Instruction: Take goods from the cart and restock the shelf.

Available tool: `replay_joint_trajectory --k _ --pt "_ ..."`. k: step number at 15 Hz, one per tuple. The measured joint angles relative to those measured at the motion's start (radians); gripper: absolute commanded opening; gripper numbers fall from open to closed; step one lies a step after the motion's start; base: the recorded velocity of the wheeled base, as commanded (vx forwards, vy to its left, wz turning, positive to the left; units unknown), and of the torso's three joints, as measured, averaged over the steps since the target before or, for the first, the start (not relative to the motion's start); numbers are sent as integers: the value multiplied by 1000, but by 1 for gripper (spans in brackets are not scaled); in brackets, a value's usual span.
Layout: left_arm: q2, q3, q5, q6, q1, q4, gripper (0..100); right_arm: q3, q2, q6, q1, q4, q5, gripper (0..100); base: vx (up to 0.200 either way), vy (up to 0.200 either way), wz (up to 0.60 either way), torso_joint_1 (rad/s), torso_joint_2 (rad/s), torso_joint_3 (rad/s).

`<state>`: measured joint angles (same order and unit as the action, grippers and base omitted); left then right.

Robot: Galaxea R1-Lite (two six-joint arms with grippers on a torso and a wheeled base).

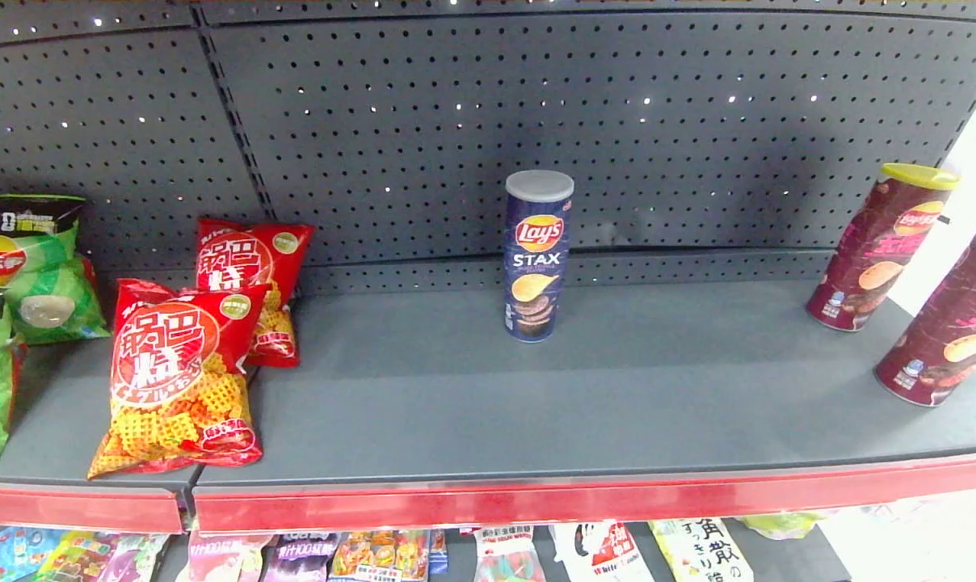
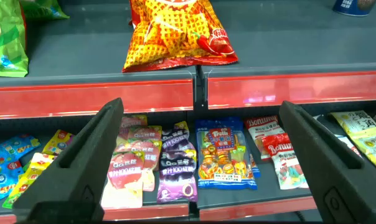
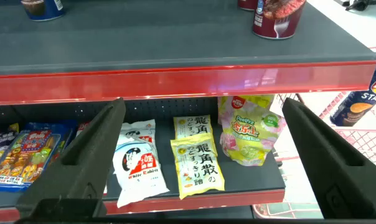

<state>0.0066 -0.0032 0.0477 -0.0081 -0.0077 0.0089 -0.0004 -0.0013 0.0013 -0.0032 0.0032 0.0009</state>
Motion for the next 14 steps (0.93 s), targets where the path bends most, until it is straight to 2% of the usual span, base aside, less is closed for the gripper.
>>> replay_joint_trajectory --k 4,14 --pt "0 0 0 0 0 0 100 0 0 0 0 0 0 100 0 0 0 0 0 0" --pt "0 0 0 3 0 0 100 0 0 -1 0 0 -1 100 0 -200 0 3 5 -1"
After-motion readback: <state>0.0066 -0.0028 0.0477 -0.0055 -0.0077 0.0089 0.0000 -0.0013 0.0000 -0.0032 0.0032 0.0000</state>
